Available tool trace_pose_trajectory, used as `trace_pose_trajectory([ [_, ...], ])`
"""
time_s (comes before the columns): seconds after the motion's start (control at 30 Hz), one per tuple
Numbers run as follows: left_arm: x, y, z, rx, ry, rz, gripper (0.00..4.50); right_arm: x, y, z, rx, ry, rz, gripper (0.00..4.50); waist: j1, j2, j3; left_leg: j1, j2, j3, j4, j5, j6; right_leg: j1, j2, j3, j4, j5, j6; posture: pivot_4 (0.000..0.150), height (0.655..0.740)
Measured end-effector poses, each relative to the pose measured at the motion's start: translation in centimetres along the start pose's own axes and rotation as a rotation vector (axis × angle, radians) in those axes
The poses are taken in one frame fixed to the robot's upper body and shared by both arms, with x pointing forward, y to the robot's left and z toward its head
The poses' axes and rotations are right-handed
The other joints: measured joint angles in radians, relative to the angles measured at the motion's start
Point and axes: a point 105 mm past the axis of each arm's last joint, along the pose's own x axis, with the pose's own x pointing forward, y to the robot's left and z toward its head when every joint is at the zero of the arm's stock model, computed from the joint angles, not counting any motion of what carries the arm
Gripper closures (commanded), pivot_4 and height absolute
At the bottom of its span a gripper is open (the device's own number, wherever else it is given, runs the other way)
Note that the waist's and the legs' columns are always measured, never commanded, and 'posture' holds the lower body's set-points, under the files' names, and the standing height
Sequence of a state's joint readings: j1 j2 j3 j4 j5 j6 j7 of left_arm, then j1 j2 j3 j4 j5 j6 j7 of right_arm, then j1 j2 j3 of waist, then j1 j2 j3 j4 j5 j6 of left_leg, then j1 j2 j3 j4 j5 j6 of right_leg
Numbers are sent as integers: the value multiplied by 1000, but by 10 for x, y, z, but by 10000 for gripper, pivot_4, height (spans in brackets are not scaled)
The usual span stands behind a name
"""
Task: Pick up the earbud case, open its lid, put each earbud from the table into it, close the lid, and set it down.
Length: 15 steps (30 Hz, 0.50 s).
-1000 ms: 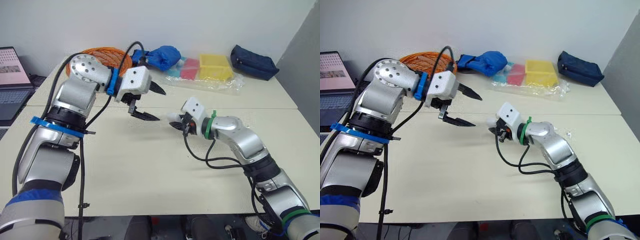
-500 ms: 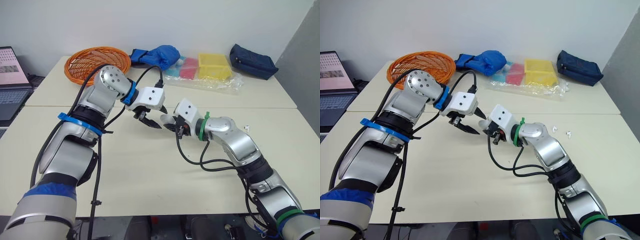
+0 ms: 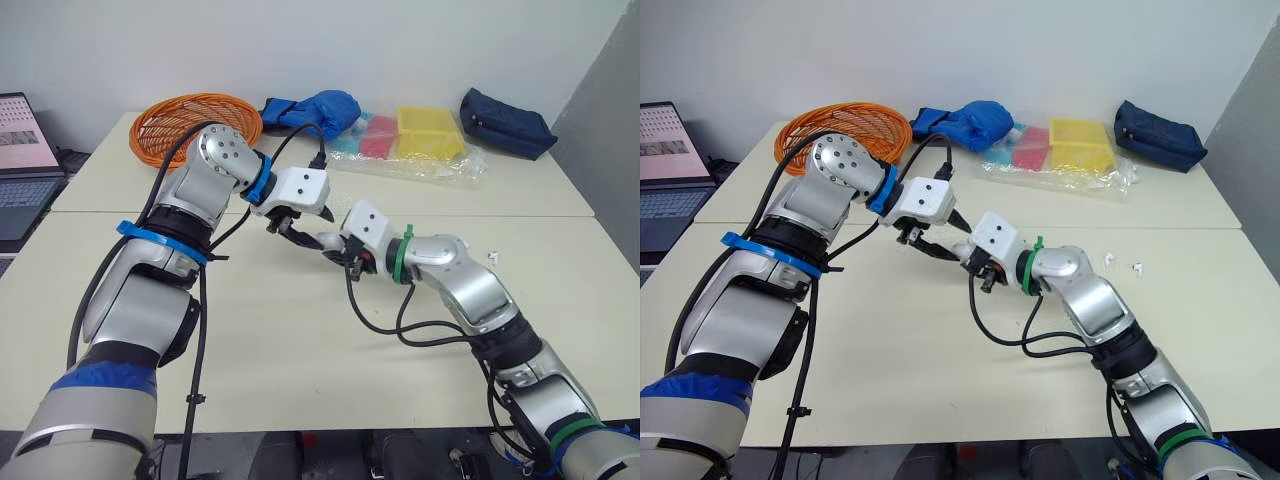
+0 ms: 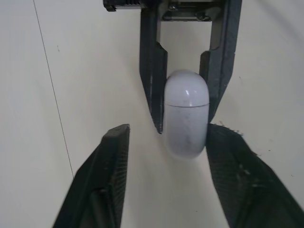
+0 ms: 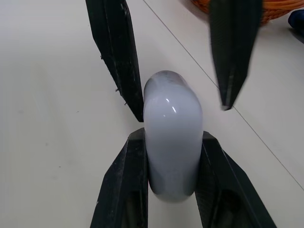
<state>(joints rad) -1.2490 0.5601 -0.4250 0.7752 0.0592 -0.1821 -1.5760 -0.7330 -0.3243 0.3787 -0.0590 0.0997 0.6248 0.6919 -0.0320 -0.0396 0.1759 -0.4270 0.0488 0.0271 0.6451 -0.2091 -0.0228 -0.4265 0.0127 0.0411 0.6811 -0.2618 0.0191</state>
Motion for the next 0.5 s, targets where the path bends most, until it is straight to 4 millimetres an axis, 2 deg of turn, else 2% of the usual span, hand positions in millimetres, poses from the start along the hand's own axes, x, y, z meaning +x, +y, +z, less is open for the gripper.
trace_pose_trajectory([
  [0.1,0,-1,1,3,0,-9,37693,1,-1,3,-4,-8,-3,36289,0,0,0,0,0,0,0,0,0,0,0,0,0,0,0,1500,7400],
  [0.5,0,-3,1,-14,4,-7,37820,1,0,4,-2,-2,4,36289,0,0,0,0,0,0,0,0,0,0,0,0,0,0,0,1500,7400],
])
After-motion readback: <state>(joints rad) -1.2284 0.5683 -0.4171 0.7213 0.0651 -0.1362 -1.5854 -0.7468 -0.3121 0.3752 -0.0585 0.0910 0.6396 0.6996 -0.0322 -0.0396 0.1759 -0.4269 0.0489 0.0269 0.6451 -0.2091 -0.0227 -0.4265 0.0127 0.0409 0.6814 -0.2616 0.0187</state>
